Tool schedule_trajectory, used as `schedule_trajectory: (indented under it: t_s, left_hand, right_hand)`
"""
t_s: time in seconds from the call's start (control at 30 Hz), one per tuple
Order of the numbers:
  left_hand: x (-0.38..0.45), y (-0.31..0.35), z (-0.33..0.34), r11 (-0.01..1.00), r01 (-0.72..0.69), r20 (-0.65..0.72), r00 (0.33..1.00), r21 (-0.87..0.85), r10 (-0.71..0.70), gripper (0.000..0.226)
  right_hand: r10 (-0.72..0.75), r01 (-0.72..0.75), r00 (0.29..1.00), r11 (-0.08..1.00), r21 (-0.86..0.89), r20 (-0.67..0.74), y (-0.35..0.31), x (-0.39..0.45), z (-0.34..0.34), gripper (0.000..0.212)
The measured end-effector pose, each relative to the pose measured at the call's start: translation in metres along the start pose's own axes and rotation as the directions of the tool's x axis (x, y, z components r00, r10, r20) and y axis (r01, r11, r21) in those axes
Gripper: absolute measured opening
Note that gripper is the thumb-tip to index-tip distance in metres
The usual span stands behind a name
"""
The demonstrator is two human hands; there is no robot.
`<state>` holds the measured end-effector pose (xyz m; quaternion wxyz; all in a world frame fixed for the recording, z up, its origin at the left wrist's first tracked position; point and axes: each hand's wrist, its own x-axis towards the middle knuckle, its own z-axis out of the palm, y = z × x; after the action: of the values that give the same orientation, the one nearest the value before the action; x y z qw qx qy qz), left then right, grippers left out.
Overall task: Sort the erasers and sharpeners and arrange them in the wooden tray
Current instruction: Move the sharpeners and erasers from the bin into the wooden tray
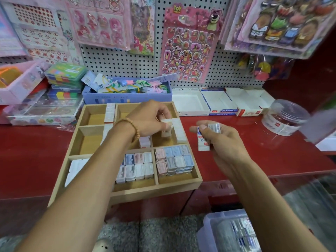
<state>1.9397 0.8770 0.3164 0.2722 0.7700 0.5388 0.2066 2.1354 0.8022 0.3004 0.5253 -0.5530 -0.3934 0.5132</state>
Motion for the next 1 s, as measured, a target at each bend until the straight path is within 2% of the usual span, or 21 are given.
schedule_trajectory:
  t_s: [0.07, 0.23, 0.43, 0.57, 0.63, 0.7, 0.73, 0.83, 0.9, 1.0]
  left_hand:
    - [0.005, 0.002, 0.011, 0.99, -0.036, -0.013, 0.999, 0.135, 0.038, 0.018]
    - [0.015, -0.002, 0.034, 0.961, -0.034, -0.052, 0.997, 0.276, 0.05, 0.018]
    - [0.02, -0.001, 0.044, 0.934, -0.042, -0.084, 0.994, 0.356, 0.077, 0.026]
    - [0.017, -0.001, 0.039, 0.925, -0.05, -0.041, 0.997, 0.376, 0.07, 0.025]
    - [0.012, 0.002, 0.029, 0.965, -0.038, -0.025, 0.999, 0.26, 0.046, 0.02]
    - [0.002, 0.01, 0.017, 0.998, -0.044, -0.071, 0.996, 0.052, 0.047, 0.006]
    - [-0.003, 0.014, 0.012, 0.996, -0.041, -0.087, 0.996, -0.077, 0.035, 0.011]
    - [-0.022, 0.019, -0.003, 0.871, 0.028, 0.002, 1.0, -0.49, -0.031, 0.018]
    - [-0.032, 0.015, -0.008, 0.828, -0.006, -0.016, 1.0, -0.561, -0.004, 0.01]
    - [-0.037, 0.004, -0.012, 0.809, -0.066, -0.147, 0.989, -0.584, -0.025, 0.021]
  right_hand:
    - [-0.003, 0.003, 1.0, 1.0, 0.0, -0.025, 0.001, 0.001, -0.003, 0.009]
    - [-0.003, 0.002, 0.998, 1.0, -0.014, -0.067, 0.006, 0.003, -0.011, 0.008]
    - [0.04, -0.038, 0.998, 0.999, 0.032, -0.055, 0.007, 0.004, -0.015, 0.008]
    - [0.038, -0.037, 0.999, 0.998, 0.048, -0.018, 0.006, 0.003, -0.01, 0.011]
    - [0.025, -0.025, 1.0, 0.999, 0.039, -0.004, 0.005, 0.003, -0.005, 0.011]
    - [0.015, -0.015, 1.0, 0.998, 0.066, -0.001, 0.002, 0.004, 0.004, 0.011]
    - [0.013, -0.012, 1.0, 0.996, 0.093, -0.007, 0.0, 0.005, 0.01, 0.011]
    - [0.017, -0.011, 0.999, 0.978, 0.207, -0.027, -0.007, 0.01, 0.032, 0.011]
    - [0.024, -0.019, 1.0, 0.957, 0.288, -0.014, -0.011, 0.012, 0.052, 0.012]
    - [0.031, -0.039, 0.999, 0.929, 0.369, 0.026, -0.014, 0.015, 0.083, 0.013]
